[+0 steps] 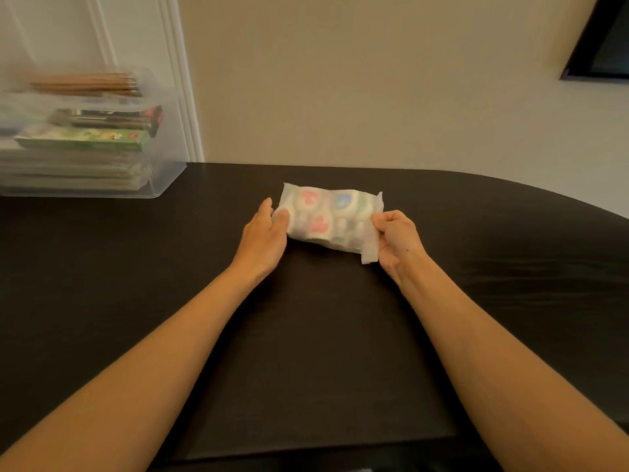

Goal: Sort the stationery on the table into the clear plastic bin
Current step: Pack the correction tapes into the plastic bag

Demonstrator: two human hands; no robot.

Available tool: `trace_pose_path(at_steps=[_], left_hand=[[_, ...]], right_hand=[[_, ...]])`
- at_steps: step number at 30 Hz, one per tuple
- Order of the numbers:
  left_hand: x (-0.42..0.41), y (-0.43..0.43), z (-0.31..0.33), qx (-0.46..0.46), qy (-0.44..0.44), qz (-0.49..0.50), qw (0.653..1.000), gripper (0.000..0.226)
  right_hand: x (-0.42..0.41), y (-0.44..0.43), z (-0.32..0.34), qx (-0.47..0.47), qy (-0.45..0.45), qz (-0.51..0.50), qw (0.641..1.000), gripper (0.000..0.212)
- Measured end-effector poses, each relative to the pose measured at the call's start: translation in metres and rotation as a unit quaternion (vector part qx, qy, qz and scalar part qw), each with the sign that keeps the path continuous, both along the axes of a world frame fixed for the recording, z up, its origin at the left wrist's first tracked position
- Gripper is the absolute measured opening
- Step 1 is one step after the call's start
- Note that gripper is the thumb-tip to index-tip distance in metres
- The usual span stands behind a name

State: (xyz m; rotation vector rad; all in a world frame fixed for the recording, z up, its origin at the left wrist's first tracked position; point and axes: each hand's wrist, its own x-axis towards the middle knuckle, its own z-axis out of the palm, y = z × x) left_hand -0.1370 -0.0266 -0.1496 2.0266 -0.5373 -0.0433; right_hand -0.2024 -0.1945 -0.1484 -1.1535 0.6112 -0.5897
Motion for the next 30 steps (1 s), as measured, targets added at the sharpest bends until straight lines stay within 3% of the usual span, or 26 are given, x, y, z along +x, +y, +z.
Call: trace_pose_path(at_steps=[3, 8, 15, 21, 25, 30], left_hand=[[0.001, 0.003, 0.003, -0.01, 0.039, -0.021, 0.999, 0.043], [0.011, 0.007, 0.004, -0.087, 0.113, -0.048, 0.989, 0.049], [0.031, 0.007, 0.013, -0.212, 0.259, -0.115, 0.935, 0.041], [0.088, 0.01, 0.046, -0.243, 0.217, -0.089, 0.941, 0.038], [0.145, 0.022, 0.093, -0.254, 0.192, -0.047, 0.947, 0.036], [0.202, 0.059, 0.164, -0.26, 0.175, 0.039, 0.949, 0.029]], right_hand=[[-0.005, 0.009, -0.002, -0.013, 0.026, 0.013, 0.999, 0.024], [-0.013, 0.017, -0.003, 0.024, -0.013, 0.019, 0.999, 0.023], [0.008, 0.018, 0.003, 0.071, -0.022, 0.009, 0.997, 0.018], [0.078, 0.023, 0.036, 0.107, -0.032, 0.053, 0.992, 0.016], [0.145, 0.035, 0.086, 0.101, -0.055, 0.093, 0.989, 0.022], [0.213, 0.066, 0.158, 0.097, -0.014, 0.151, 0.984, 0.019]])
